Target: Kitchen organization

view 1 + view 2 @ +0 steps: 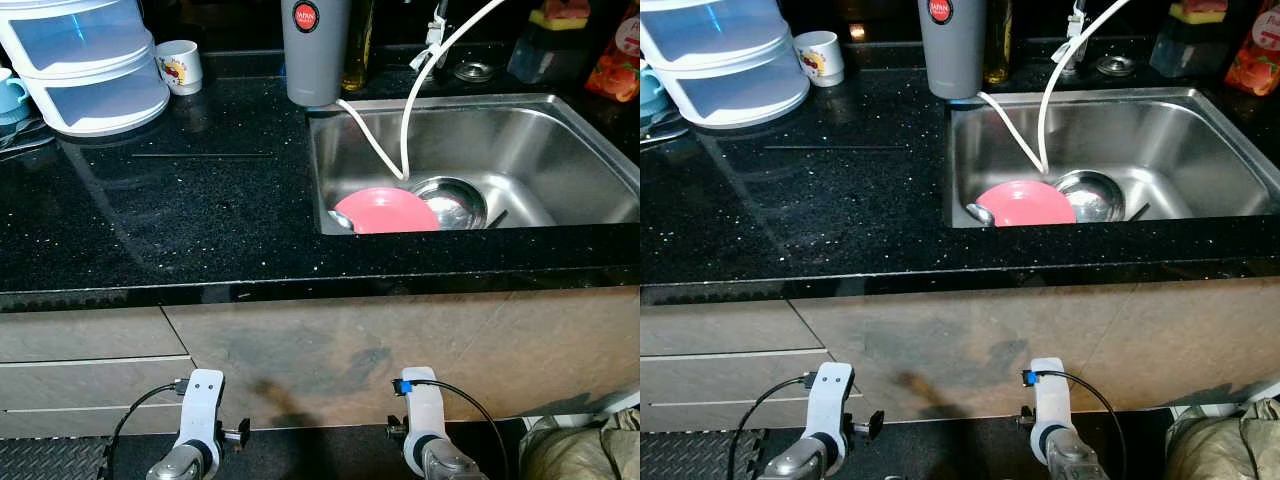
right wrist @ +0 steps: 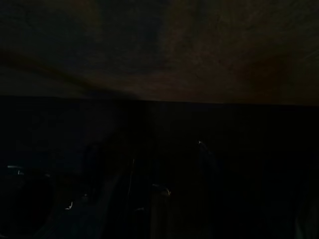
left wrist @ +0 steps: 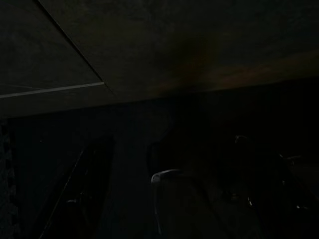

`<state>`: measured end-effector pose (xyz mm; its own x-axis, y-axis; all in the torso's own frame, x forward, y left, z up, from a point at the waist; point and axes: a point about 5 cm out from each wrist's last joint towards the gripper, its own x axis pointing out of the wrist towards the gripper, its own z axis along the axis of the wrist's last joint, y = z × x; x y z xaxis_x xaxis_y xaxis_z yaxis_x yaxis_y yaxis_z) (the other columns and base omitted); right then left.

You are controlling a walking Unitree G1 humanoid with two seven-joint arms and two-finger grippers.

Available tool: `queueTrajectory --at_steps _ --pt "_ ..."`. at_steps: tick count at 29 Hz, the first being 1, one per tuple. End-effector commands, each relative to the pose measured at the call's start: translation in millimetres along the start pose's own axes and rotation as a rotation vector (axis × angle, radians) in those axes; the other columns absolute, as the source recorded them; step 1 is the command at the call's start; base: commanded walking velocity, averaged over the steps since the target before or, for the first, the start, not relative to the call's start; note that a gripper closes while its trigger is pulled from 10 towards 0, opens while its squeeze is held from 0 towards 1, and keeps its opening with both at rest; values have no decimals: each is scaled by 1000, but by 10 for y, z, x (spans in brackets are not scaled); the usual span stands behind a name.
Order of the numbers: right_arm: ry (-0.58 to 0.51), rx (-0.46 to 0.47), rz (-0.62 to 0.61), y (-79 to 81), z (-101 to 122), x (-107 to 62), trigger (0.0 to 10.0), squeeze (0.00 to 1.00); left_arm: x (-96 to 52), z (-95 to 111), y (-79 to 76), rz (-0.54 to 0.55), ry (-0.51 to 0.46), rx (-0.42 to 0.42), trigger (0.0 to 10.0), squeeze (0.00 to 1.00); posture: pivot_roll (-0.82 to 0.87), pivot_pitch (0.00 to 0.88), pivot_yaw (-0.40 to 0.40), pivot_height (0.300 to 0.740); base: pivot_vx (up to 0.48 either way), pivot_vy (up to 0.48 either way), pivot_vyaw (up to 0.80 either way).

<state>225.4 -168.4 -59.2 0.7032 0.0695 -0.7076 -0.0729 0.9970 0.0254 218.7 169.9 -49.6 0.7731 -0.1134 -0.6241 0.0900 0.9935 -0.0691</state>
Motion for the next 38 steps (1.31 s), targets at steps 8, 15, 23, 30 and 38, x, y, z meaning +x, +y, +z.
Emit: queueTrajectory --at_steps 8,15,23,30,38 --pt "10 2 -1 -8 -65 -17 10000 0 -32 -76 66 20 21 -10 10000 0 -2 126 19 740 0 0 0" --pt "10 0 4 6 -62 -15 10000 0 -32 -83 56 12 29 10 10000 0 -1 127 17 740 0 0 0" --pt "11 -3 6 3 -59 -14 10000 0 -34 -97 40 11 34 -2 10000 0 -2 128 14 740 0 0 0" --pt "9 -2 6 -2 -54 -14 10000 0 -28 -104 16 2 42 2 10000 0 -5 129 15 740 -36 0 0" --pt "11 -2 7 -5 -61 -16 10000 0 -26 -101 4 -2 41 5 10000 0 -4 136 15 740 -283 0 0"
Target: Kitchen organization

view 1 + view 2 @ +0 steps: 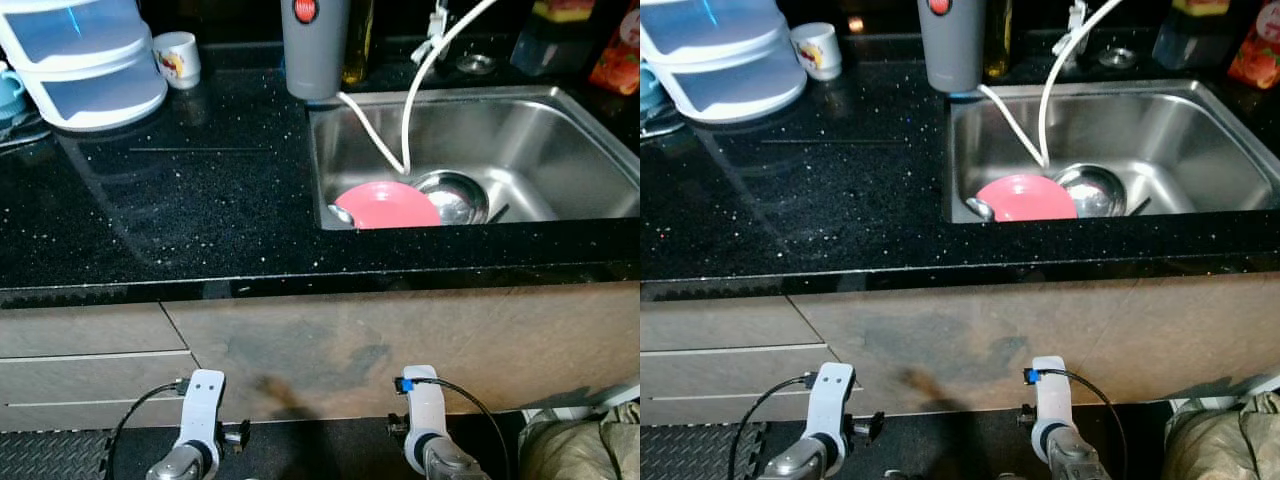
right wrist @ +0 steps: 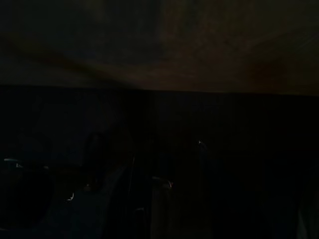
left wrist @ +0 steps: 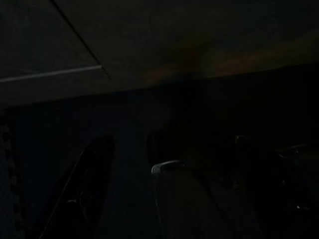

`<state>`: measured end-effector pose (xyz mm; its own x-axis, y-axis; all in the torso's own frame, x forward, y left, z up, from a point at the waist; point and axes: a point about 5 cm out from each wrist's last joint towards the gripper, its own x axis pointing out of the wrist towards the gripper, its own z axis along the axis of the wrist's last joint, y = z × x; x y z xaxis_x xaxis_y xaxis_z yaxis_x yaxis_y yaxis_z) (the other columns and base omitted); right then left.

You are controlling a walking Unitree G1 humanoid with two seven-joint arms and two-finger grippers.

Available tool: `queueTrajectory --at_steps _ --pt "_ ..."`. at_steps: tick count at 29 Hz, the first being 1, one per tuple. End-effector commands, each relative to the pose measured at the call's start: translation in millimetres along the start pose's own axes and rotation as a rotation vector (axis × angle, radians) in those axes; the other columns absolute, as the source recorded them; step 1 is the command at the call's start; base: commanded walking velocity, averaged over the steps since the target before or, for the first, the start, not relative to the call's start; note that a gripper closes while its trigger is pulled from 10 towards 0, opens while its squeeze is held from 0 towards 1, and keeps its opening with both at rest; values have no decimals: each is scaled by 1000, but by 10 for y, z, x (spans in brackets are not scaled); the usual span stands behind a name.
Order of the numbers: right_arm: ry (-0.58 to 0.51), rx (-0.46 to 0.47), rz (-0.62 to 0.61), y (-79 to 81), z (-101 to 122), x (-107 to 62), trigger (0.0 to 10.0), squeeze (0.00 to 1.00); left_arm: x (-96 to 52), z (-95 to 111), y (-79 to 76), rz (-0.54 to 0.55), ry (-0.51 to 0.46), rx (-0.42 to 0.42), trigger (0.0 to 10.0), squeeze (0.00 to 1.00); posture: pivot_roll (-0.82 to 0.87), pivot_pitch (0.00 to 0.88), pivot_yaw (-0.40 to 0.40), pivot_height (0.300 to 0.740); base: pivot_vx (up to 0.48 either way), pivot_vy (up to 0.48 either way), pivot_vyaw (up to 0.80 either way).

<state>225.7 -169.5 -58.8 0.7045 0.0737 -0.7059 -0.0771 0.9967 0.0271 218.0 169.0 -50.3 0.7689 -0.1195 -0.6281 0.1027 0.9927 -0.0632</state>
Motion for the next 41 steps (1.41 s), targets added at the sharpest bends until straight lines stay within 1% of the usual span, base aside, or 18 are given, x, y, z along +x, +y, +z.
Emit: queueTrajectory --at_steps 1,11,29,41 --pt "14 0 3 7 -66 -15 10000 0 -26 -93 12 4 36 -8 10000 0 -4 136 15 740 -289 0 0" --pt "11 0 2 1 -63 -16 10000 0 -24 -91 12 5 37 -7 10000 0 -7 137 12 740 -276 0 0" --pt "18 -5 6 -9 -55 -14 10000 0 -21 -106 5 -2 55 -15 10000 0 -11 141 2 740 0 0 0" --pt "24 -11 10 -1 -54 -10 10000 0 -16 -109 -15 -34 63 -5 10000 0 -10 132 4 740 0 0 0"
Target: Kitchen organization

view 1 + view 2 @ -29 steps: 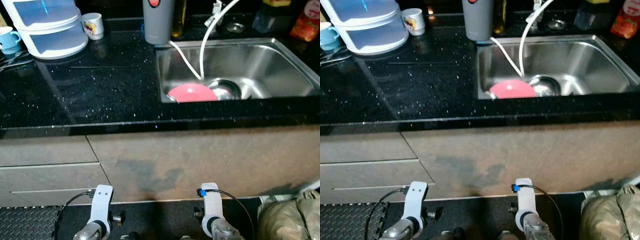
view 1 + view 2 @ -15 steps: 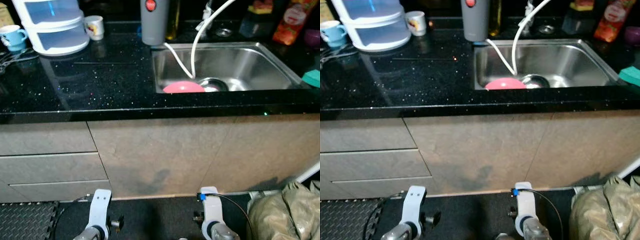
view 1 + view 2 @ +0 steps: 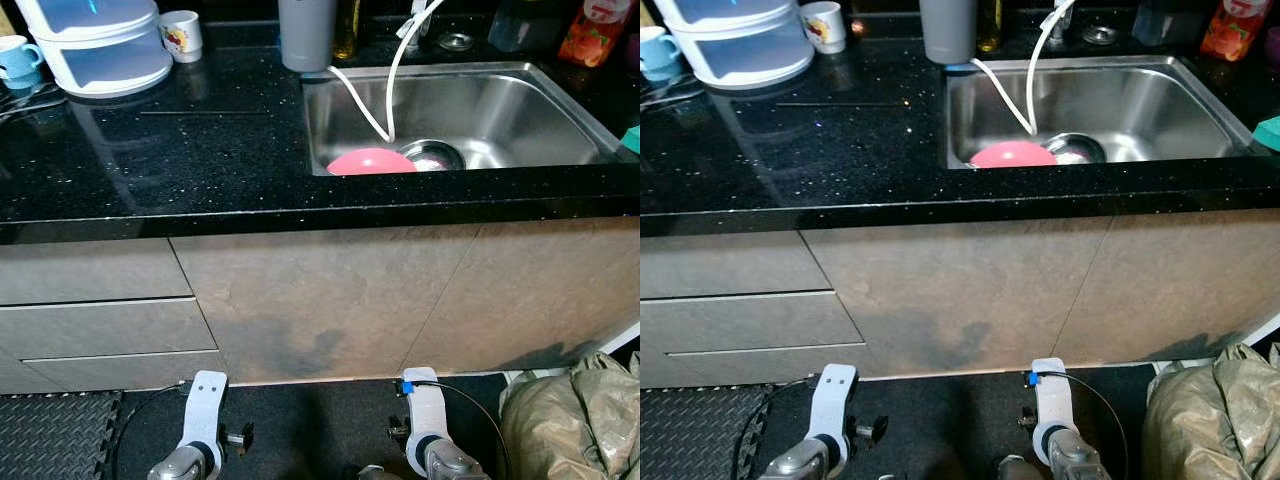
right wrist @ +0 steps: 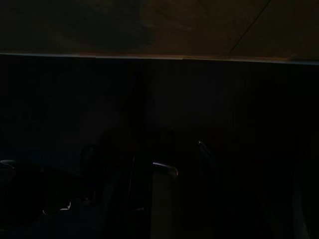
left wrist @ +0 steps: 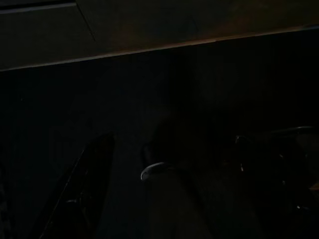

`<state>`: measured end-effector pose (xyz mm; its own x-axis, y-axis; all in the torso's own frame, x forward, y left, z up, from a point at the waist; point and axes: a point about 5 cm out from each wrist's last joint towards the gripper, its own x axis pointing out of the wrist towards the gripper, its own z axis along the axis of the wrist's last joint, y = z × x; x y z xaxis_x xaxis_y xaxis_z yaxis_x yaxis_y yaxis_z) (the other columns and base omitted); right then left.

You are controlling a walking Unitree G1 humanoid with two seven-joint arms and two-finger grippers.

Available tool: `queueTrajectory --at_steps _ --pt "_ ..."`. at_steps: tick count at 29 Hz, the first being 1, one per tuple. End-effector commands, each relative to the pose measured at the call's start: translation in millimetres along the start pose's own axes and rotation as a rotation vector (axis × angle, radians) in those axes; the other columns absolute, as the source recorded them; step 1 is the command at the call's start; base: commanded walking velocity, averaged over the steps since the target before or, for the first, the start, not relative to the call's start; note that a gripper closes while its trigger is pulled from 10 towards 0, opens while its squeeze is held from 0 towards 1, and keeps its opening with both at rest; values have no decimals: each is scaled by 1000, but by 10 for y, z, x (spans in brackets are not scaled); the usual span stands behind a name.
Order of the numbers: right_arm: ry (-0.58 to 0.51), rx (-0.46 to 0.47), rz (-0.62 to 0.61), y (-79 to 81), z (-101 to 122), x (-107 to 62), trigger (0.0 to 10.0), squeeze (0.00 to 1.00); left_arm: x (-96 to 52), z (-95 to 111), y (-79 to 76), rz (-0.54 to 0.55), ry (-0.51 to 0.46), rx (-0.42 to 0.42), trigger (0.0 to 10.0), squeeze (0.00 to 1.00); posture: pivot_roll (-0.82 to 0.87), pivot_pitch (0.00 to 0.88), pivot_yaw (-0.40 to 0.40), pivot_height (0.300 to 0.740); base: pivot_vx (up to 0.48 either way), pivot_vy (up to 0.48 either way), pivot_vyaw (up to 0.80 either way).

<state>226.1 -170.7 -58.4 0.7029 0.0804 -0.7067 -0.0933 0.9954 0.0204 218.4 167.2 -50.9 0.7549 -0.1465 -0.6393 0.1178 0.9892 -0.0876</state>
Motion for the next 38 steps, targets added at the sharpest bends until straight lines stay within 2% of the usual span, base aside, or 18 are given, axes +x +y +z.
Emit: queueTrajectory --at_steps 1,8,12,16,22,26,28,31,33,34,35,36,38 --pt "22 5 3 15 -56 -8 10000 0 -22 -106 -6 -9 45 8 10000 0 -11 129 6 740 0 0 0" --pt "26 28 -5 18 -57 -5 10000 0 -18 -84 -2 -4 31 23 10000 0 -10 118 9 740 0 0 0" --pt "27 27 -4 17 -54 -4 10000 0 -15 -57 8 2 13 25 10000 0 -9 112 11 740 0 0 -734" --pt "21 16 0 26 -38 0 10000 0 -17 -38 26 17 -3 33 10000 0 -9 102 13 740 0 0 0" --pt "-30 -24 104 100 55 10 10000 0 -44 53 68 41 -78 30 10000 0 -6 95 15 740 0 0 0" --pt "-43 -94 218 169 93 4 10000 0 -95 24 90 21 -92 60 10000 0 -4 99 14 740 0 0 0" --pt "-43 -97 247 186 100 2 10000 0 -112 19 99 11 -99 55 10000 0 -3 100 14 740 0 0 0" --pt "-70 -64 390 271 186 -13 10000 0 -169 123 25 -106 -166 53 10000 0 -2 101 13 740 0 0 0" --pt "-132 -31 605 346 376 -86 10000 0 -321 389 -167 -358 -265 17 10000 0 2 108 12 740 0 0 0" --pt "-158 -17 712 368 479 -144 10000 0 -443 532 -272 -504 -306 -16 10000 0 4 110 10 740 0 0 0" --pt "-158 -17 712 368 479 -144 10000 0 -443 532 -272 -504 -306 -16 10000 0 4 110 10 740 0 0 0" --pt "-195 -3 838 375 646 -247 10000 0 -591 716 -356 -647 -346 -48 10000 0 7 113 10 740 0 0 0" --pt "-248 19 1006 380 904 -434 10000 0 -793 950 -436 -812 -375 -78 10000 0 6 115 9 740 0 0 0"
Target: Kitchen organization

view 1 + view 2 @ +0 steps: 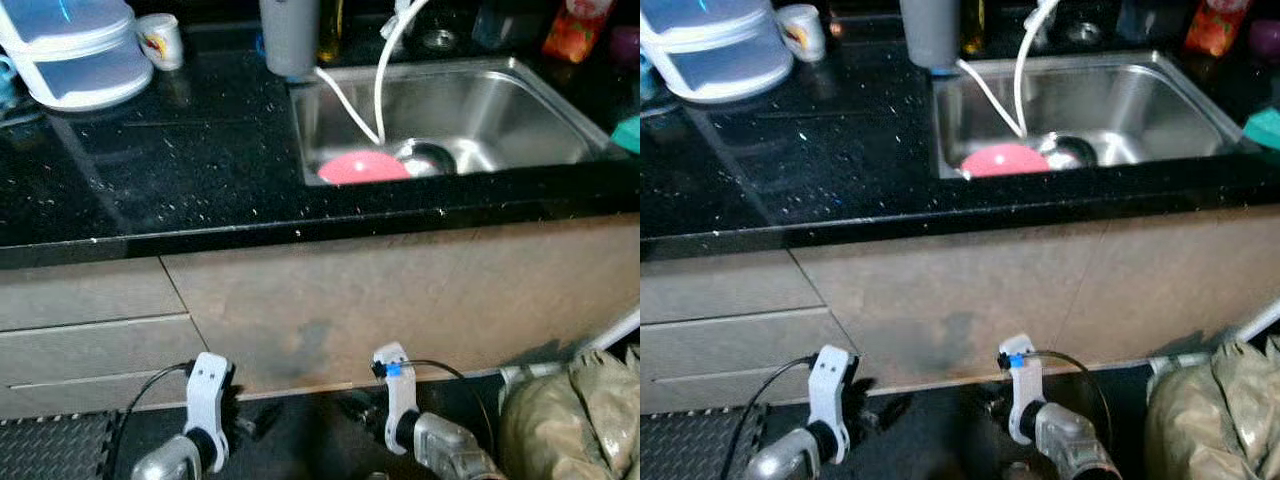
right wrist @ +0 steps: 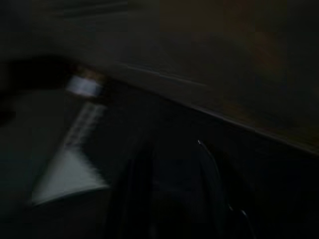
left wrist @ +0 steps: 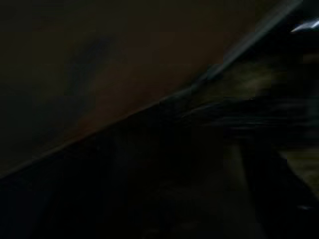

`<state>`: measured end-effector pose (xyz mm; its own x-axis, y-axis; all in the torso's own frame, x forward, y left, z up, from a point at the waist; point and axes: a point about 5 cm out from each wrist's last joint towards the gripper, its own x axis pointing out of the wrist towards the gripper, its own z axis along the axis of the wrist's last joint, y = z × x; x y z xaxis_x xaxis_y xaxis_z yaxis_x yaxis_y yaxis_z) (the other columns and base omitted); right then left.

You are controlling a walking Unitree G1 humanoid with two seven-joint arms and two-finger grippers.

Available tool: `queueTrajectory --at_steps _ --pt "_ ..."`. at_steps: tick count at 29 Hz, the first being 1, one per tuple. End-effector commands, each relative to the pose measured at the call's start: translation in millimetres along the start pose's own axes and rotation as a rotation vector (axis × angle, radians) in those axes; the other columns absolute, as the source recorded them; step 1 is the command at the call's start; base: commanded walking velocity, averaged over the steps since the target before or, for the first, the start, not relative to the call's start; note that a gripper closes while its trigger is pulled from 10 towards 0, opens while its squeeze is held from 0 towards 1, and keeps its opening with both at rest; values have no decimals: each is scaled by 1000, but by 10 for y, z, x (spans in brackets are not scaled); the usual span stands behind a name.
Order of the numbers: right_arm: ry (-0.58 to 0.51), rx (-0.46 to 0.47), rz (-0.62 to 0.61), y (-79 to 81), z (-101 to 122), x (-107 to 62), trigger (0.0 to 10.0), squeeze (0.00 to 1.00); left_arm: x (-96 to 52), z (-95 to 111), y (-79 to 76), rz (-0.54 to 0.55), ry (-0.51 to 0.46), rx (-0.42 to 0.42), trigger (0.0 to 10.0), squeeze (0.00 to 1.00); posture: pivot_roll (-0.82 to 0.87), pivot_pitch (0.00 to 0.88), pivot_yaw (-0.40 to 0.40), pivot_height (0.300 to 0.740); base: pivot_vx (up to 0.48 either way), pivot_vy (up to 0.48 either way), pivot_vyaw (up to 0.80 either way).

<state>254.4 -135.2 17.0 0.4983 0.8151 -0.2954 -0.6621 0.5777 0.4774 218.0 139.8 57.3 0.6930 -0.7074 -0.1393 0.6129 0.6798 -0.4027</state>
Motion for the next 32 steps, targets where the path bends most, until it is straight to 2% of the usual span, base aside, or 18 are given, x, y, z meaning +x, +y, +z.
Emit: queueTrajectory --at_steps 1,2,5,6,7,8,10,13,19,21,22,23,25,26,27,28,29,32 --pt "-94 34 195 162 344 -61 10000 0 -20 263 -180 -173 -28 -38 10000 0 6 116 8 740 0 0 0" --pt "-94 34 195 162 344 -61 10000 0 -20 263 -180 -173 -28 -38 10000 0 6 116 8 740 0 0 0" --pt "-256 10 313 293 841 -149 10000 0 -47 569 -350 -327 -56 5 10000 0 5 119 7 740 0 0 0" --pt "-256 10 313 293 841 -149 10000 0 -47 569 -350 -327 -56 5 10000 0 5 119 7 740 0 0 0" --pt "-372 -17 392 410 1180 -204 10000 0 -26 868 -471 -409 -150 13 10000 0 5 120 6 740 0 0 0" --pt "-406 -25 414 447 1273 -223 10000 0 -16 957 -504 -427 -182 18 10000 0 6 120 5 740 0 0 0" --pt "-437 -25 433 473 1347 -241 10000 0 -9 1038 -527 -437 -212 22 10000 0 7 120 3 740 0 0 0" --pt "-611 -30 508 627 1733 -322 10000 0 114 1552 -551 -380 -424 53 10000 0 9 121 1 740 0 0 0" --pt "-695 -64 508 726 1965 -361 10000 0 176 1927 -555 -310 -558 74 10000 0 8 121 2 740 0 0 0" --pt "-696 -157 352 708 2111 -295 10000 0 250 2187 -424 -106 -602 150 10000 0 6 123 4 740 0 0 0" --pt "-696 -157 352 708 2111 -295 10000 0 250 2187 -424 -106 -602 150 10000 0 6 123 4 740 0 0 0" --pt "-665 -264 63 556 2231 -187 10000 0 302 2363 -167 209 -562 265 10000 0 8 122 5 740 0 0 0" --pt "-665 -264 63 556 2231 -187 10000 0 302 2363 -167 209 -562 265 10000 0 8 122 5 740 0 0 0" --pt "-703 -326 -223 391 2392 -197 10000 0 214 2511 38 420 -577 326 10000 0 9 122 9 740 0 0 0" --pt "-703 -326 -223 391 2392 -197 10000 0 214 2511 38 420 -577 326 10000 0 9 122 9 740 0 0 0" --pt "-728 -337 -305 353 2454 -225 10000 0 167 2567 87 477 -593 357 10000 0 9 122 9 740 0 0 0" --pt "-826 -323 -375 348 2590 -313 10000 0 92 2627 151 554 -579 404 10000 0 13 124 10 740 0 0 0" --pt "-902 -367 -412 425 2727 -404 10000 0 14 2702 175 619 -584 476 10000 0 17 125 10 740 0 0 0"
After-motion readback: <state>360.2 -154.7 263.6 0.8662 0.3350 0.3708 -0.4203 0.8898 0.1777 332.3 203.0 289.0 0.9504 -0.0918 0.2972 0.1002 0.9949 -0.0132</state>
